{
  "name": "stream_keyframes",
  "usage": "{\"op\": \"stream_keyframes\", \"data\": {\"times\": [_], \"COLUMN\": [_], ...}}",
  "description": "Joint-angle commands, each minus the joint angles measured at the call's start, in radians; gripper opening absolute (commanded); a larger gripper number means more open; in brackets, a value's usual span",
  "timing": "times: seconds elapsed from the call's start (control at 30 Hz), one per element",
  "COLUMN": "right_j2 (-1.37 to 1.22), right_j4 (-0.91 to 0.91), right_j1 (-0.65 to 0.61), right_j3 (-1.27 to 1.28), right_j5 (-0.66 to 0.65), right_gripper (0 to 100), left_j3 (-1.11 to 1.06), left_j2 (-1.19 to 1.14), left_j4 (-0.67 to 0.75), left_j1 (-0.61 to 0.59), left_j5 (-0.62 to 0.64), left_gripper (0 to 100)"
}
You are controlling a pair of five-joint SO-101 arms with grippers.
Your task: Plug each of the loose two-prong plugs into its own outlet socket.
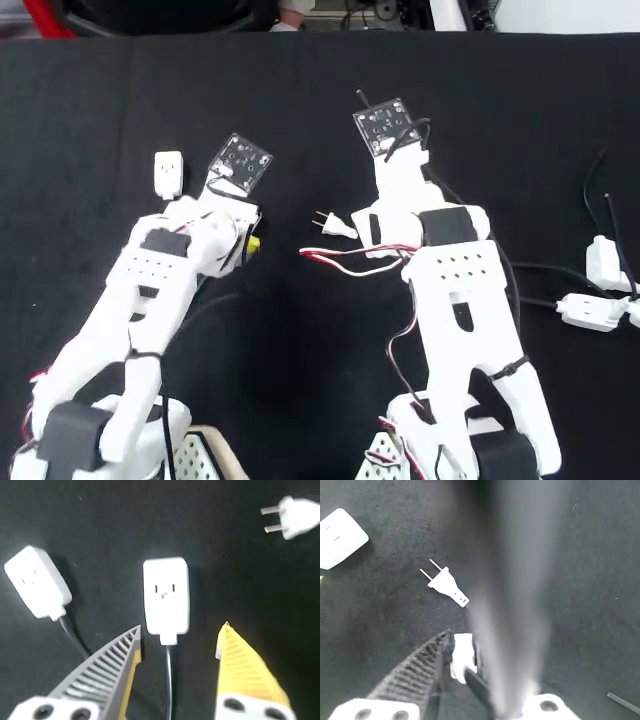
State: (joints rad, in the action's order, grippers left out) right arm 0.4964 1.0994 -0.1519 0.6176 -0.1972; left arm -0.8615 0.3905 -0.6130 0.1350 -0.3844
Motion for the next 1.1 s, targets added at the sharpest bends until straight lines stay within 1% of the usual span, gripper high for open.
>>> {"op": "stream_keyframes", "data": {"times": [0.0, 0.2, 0.27, 0.43, 0.53, 0.63, 0.8, 0.93, 1.0, 1.07], "right_j2": [-0.004, -0.048, -0.093, -0.211, -0.240, -0.239, -0.240, -0.240, -0.240, -0.240], "right_j4": [0.002, 0.000, 0.002, 0.006, 0.008, 0.009, 0.009, 0.009, 0.009, 0.009], "right_j1": [0.011, 0.011, 0.009, 0.011, 0.012, 0.012, 0.009, 0.009, 0.009, 0.009], "right_j3": [-0.053, -0.062, -0.085, -0.143, -0.159, -0.159, -0.159, -0.157, -0.157, -0.157], "right_j5": [0.009, 0.009, 0.009, 0.009, 0.009, 0.009, 0.009, 0.009, 0.009, 0.009], "right_gripper": [1.1, 1.1, 1.1, 1.1, 1.1, 1.1, 1.1, 1.1, 1.1, 1.1], "left_j3": [-0.038, 0.002, 0.028, 0.045, 0.051, 0.064, 0.077, 0.159, 0.206, 0.234], "left_j2": [-0.074, -0.218, -0.250, -0.265, -0.273, -0.276, -0.318, -0.367, -0.400, -0.420], "left_j4": [0.170, 0.219, 0.210, 0.190, 0.192, 0.192, 0.184, 0.104, 0.064, 0.052], "left_j1": [0.019, 0.042, 0.039, 0.038, 0.016, -0.028, -0.031, -0.041, -0.054, -0.067], "left_j5": [-0.009, -0.011, -0.011, -0.011, -0.015, -0.074, -0.124, -0.124, -0.124, -0.124], "left_gripper": [25, 25, 25, 25, 25, 25, 24, 24, 21, 13]}}
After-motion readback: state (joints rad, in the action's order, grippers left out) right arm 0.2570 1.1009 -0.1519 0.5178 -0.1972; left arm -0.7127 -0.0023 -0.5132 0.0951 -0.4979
